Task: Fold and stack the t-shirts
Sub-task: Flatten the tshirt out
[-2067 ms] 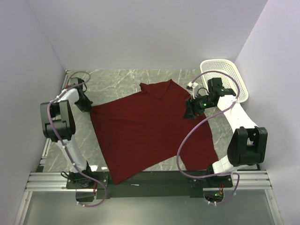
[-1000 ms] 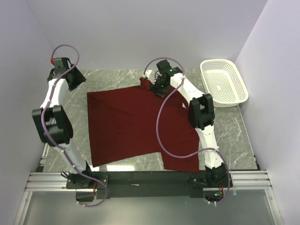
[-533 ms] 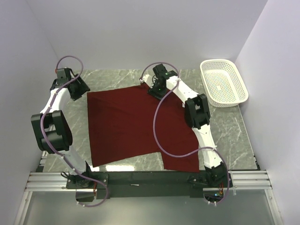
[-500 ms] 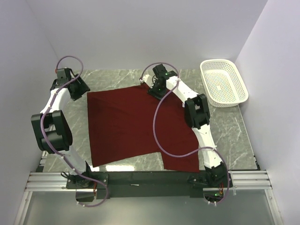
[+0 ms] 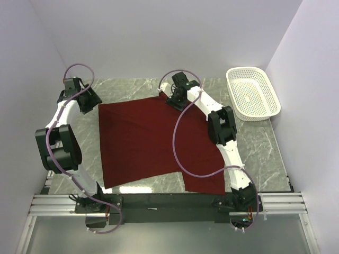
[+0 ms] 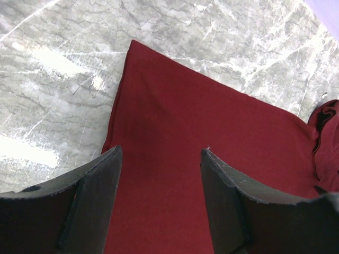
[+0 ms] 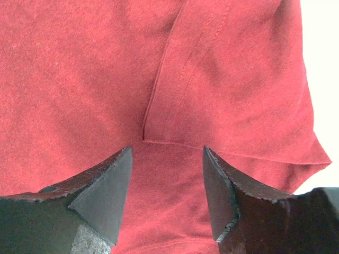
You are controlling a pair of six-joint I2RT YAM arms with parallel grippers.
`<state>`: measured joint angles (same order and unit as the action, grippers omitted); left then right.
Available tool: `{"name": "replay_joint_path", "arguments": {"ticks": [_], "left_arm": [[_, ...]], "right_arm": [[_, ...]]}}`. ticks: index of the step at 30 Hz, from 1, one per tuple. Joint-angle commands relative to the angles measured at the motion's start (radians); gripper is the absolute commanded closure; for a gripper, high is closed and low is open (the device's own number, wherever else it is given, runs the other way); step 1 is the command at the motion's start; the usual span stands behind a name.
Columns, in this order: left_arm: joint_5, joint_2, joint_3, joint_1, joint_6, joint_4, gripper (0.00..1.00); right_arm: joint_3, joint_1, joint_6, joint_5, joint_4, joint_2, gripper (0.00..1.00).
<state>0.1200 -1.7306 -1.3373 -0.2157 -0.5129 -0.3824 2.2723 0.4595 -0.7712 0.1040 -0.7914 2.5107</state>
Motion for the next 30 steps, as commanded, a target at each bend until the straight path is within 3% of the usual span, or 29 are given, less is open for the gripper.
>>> {"name": "replay_joint_path", "arguments": {"ticks": [1,10,19,20,21,30], "left_arm": [[0.024,0.046,0.016,-0.004,0.004,0.033,0.34],[0.033,0.042,0.029,-0.004,0.005,0.034,0.34],[0.05,0.026,0.036,-0.005,0.001,0.042,0.34],[0.05,0.019,0.036,-0.005,0.002,0.043,0.34],[0.05,0.014,0.036,-0.005,0.002,0.042,0.34],[0.058,-0.056,-0.005,-0.005,0.001,0.039,0.35]], "right_arm": [[0.036,0.008,0.004,-0.012,0.05,0.022,0.38],[0.075,0.011,-0.008,-0.026,0.052,0.071,0.46],[0.066,0.011,-0.019,-0.027,0.064,0.068,0.67],[0.066,0.013,-0.017,-0.029,0.064,0.066,0.89],[0.059,0.011,-0.011,-0.035,0.076,0.062,1.0],[0.006,-0.018,0.055,0.045,0.141,-0.078,1.0]]}}
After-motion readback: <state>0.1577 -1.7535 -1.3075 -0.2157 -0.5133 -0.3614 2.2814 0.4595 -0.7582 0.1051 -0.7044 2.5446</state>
